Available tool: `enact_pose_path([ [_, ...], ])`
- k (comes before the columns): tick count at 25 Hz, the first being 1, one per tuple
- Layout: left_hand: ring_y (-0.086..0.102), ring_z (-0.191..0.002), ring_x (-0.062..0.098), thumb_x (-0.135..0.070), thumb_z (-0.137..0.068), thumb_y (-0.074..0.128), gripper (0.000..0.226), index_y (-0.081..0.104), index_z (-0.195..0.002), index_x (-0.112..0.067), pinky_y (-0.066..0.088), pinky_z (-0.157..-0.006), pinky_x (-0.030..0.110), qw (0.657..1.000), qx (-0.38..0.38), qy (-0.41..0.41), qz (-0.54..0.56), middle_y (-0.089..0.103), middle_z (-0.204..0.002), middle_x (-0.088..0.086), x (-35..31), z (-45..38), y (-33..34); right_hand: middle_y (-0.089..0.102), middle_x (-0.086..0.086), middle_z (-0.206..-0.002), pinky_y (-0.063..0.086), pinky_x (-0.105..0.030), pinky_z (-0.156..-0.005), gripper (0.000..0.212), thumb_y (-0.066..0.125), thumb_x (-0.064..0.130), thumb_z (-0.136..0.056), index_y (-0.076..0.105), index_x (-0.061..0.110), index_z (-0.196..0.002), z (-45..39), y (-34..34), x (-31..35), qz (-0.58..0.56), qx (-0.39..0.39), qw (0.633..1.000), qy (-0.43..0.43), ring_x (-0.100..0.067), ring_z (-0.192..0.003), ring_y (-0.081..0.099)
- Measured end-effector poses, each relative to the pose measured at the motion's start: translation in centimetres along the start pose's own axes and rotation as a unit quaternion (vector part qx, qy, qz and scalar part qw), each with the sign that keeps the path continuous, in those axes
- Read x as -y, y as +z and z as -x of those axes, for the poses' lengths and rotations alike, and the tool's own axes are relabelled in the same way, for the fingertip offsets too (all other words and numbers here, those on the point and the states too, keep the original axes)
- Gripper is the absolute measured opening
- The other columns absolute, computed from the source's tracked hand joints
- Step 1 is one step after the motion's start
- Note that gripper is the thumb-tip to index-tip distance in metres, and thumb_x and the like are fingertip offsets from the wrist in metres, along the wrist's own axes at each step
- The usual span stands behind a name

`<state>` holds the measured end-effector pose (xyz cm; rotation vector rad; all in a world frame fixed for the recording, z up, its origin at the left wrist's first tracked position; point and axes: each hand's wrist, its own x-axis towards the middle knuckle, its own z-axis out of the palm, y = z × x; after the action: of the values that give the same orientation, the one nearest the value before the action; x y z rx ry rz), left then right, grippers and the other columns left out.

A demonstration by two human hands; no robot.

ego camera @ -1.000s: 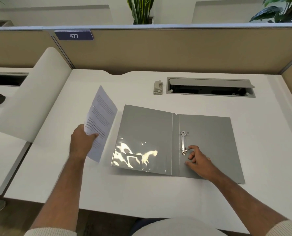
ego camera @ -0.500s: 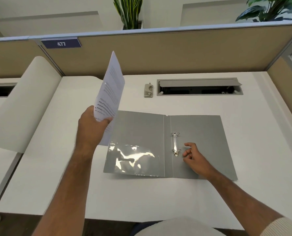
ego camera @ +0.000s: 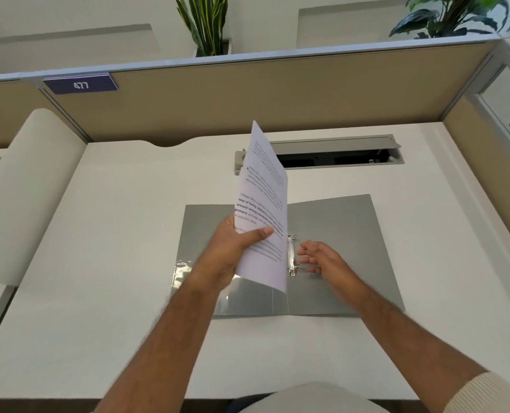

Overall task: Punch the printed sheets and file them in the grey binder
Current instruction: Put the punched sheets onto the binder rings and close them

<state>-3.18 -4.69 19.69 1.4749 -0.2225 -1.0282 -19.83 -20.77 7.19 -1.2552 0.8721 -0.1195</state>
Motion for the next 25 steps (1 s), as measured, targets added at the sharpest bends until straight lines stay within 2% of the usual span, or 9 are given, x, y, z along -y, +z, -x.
enact_pose_path([
  [1, 0.077, -0.108, 0.035, 0.002, -0.087, 0.080, 0.042, 0.067, -0.126, -0.004, 0.063, -0.093, 0.049, 1.000, 0.010, -0.013, 0.011, 0.080, -0.117, 0.015, 0.6, -0.1, 0.6, 0.076, -0.003, -0.118, 0.053, -0.037, -0.093, 0.073, 0.063, 0.077, -0.080, 0.067, 0.017, -0.120, -0.1, 0.0, 0.2, -0.040, 0.009, 0.999, 0.011, -0.017, -0.105, 0.072],
  [3, 0.077, -0.109, 0.036, 0.001, -0.086, 0.081, 0.045, 0.065, -0.129, -0.003, 0.063, -0.094, 0.049, 0.999, 0.028, -0.036, 0.028, 0.079, -0.119, 0.016, 1.8, -0.5, 1.6, 0.075, -0.012, -0.120, 0.052, -0.043, -0.099, 0.064, 0.051, 0.065, -0.095, 0.065, 0.012, -0.126, -0.2, -0.4, 0.7, -0.104, 0.034, 0.994, 0.031, -0.024, -0.107, 0.071],
  [5, 0.077, -0.108, 0.036, 0.000, -0.086, 0.082, 0.045, 0.065, -0.127, -0.004, 0.064, -0.092, 0.048, 0.997, 0.028, -0.061, 0.045, 0.080, -0.118, 0.016, 2.8, -0.7, 2.3, 0.075, -0.016, -0.119, 0.052, -0.047, -0.100, 0.056, 0.047, 0.056, -0.101, 0.064, 0.010, -0.128, 0.0, -0.9, 1.0, -0.124, 0.049, 0.990, 0.041, -0.026, -0.103, 0.071],
  [8, 0.077, -0.109, 0.038, 0.001, -0.086, 0.082, 0.041, 0.066, -0.123, -0.005, 0.062, -0.095, 0.050, 0.994, 0.026, -0.079, 0.065, 0.080, -0.116, 0.017, 3.8, -1.1, 3.0, 0.073, -0.021, -0.120, 0.050, -0.053, -0.104, 0.056, 0.060, 0.050, -0.097, 0.059, 0.004, -0.129, 0.1, -1.4, 0.6, -0.154, 0.040, 0.985, 0.063, -0.031, -0.104, 0.069],
  [11, 0.077, -0.109, 0.037, 0.000, -0.086, 0.082, 0.040, 0.067, -0.123, -0.005, 0.061, -0.098, 0.051, 0.994, 0.034, -0.084, 0.059, 0.080, -0.117, 0.016, 4.6, -1.3, 3.4, 0.067, -0.027, -0.131, 0.047, -0.057, -0.110, 0.050, 0.066, 0.035, -0.099, 0.060, -0.004, -0.130, 0.0, -1.9, 0.1, -0.233, 0.048, 0.969, 0.068, -0.038, -0.118, 0.065],
  [14, 0.076, -0.112, 0.036, -0.002, -0.085, 0.084, 0.045, 0.068, -0.126, -0.004, 0.059, -0.101, 0.053, 0.995, 0.046, -0.079, 0.048, 0.079, -0.120, 0.014, 5.8, -1.6, 3.5, 0.062, -0.026, -0.138, 0.047, -0.057, -0.111, 0.061, 0.077, 0.024, -0.091, 0.053, -0.005, -0.140, -0.6, -2.9, -0.3, -0.279, 0.037, 0.958, 0.050, -0.040, -0.127, 0.062],
  [17, 0.075, -0.115, 0.034, -0.003, -0.083, 0.086, 0.047, 0.069, -0.127, -0.006, 0.058, -0.104, 0.053, 0.996, 0.036, -0.069, 0.044, 0.079, -0.122, 0.012, 7.4, -1.9, 3.6, 0.061, -0.026, -0.139, 0.052, -0.054, -0.106, 0.066, 0.081, 0.015, -0.086, 0.050, 0.000, -0.143, -1.2, -3.7, -0.1, -0.282, -0.007, 0.959, 0.027, -0.037, -0.119, 0.065],
  [20, 0.076, -0.114, 0.030, -0.006, -0.084, 0.086, 0.045, 0.070, -0.126, -0.007, 0.059, -0.103, 0.047, 0.997, 0.013, -0.058, 0.043, 0.080, -0.121, 0.009, 8.9, -2.3, 3.7, 0.068, -0.024, -0.131, 0.053, -0.058, -0.101, 0.049, 0.072, 0.012, -0.093, 0.057, 0.002, -0.138, -1.0, -4.2, 1.3, -0.271, -0.016, 0.962, 0.003, -0.040, -0.118, 0.067],
  [25, 0.077, -0.113, 0.022, -0.022, -0.084, 0.089, 0.049, 0.069, -0.128, -0.014, 0.059, -0.103, 0.044, 0.996, 0.016, -0.090, -0.016, 0.080, -0.122, 0.002, 11.8, -3.3, 3.3, 0.074, -0.015, -0.123, 0.059, -0.049, -0.095, 0.038, 0.073, 0.007, -0.092, 0.064, 0.007, -0.129, -0.3, -4.9, 2.8, -0.169, -0.040, 0.984, -0.034, -0.035, -0.113, 0.072],
])
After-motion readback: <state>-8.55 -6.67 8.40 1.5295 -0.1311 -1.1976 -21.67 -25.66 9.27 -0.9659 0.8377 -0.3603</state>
